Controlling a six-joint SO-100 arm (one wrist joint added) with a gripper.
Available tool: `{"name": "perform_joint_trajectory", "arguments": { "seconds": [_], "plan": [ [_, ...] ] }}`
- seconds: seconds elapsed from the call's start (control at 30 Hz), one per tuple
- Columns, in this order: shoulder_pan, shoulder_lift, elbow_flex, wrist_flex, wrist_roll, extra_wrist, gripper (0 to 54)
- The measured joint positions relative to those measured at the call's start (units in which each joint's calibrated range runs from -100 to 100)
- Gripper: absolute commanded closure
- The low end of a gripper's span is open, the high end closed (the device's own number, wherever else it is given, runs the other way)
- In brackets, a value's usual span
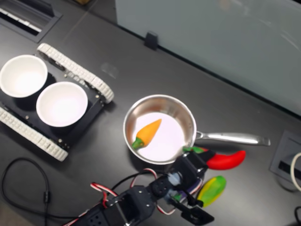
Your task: Pick up the chilli and place them in the pan
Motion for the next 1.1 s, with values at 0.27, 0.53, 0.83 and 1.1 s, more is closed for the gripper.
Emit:
{"name": "perform_joint_trajectory", "arguments": {
  "seconds": [0.27, 0.53, 0.83, 1.1],
  "plan": [
    [-11.0, -4.2, 0.0, 0.8, -4.3, 0.2, 53.6],
    [-21.8, -4.7, 0.0, 1.2, -6.5, 0.2, 53.6],
    [-29.4, -4.2, 3.5, 1.2, -7.0, 3.3, 53.6],
    [-33.3, -2.6, 11.0, -1.4, -7.9, 4.2, 53.6]
  ]
}}
